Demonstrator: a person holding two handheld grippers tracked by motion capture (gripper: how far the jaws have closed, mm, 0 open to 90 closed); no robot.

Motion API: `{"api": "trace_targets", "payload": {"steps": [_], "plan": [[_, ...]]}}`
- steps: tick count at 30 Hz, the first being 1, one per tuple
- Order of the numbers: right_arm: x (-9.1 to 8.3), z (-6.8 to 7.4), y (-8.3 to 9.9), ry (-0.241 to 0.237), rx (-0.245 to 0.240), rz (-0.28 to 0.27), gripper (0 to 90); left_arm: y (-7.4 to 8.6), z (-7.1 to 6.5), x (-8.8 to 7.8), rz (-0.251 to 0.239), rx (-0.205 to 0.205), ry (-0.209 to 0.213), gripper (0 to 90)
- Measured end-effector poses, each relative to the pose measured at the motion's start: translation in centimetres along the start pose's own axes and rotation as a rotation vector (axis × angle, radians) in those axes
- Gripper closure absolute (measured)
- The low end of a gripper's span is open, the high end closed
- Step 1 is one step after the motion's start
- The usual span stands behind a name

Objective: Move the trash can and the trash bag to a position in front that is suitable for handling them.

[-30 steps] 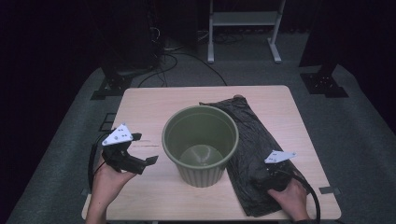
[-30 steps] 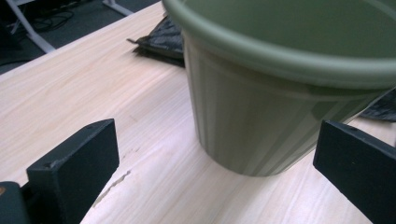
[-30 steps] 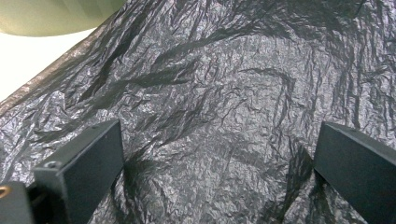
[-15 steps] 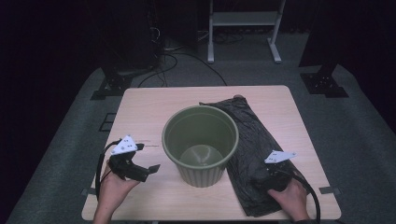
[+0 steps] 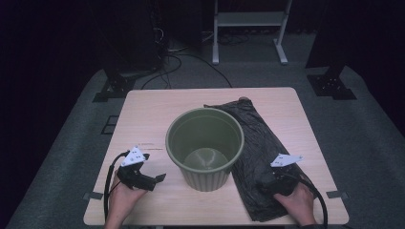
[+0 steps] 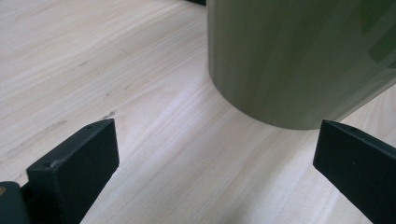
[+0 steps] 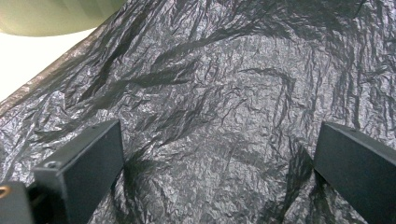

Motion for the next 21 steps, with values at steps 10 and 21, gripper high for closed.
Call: {"api": "trace_targets", "payload": {"steps": [10, 21], "plan": [[0.0, 0.0, 0.0, 0.0, 0.0, 0.0, 0.2, 2.2, 0.7, 1.2, 0.056, -0.007, -0.027, 0.0], [0.0, 0.0, 0.0, -0.001, 0.0, 0.0, 0.2, 3.6, 0.9, 2.8, 0.16, -0.001, -0.05, 0.0]]}}
Point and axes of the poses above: each handheld gripper's, and its own axes: x roughly forward along the jaws, y roughly out of its underside, z roughly to its left, the point moved 2 cm from there along x, roughly forward along the jaws
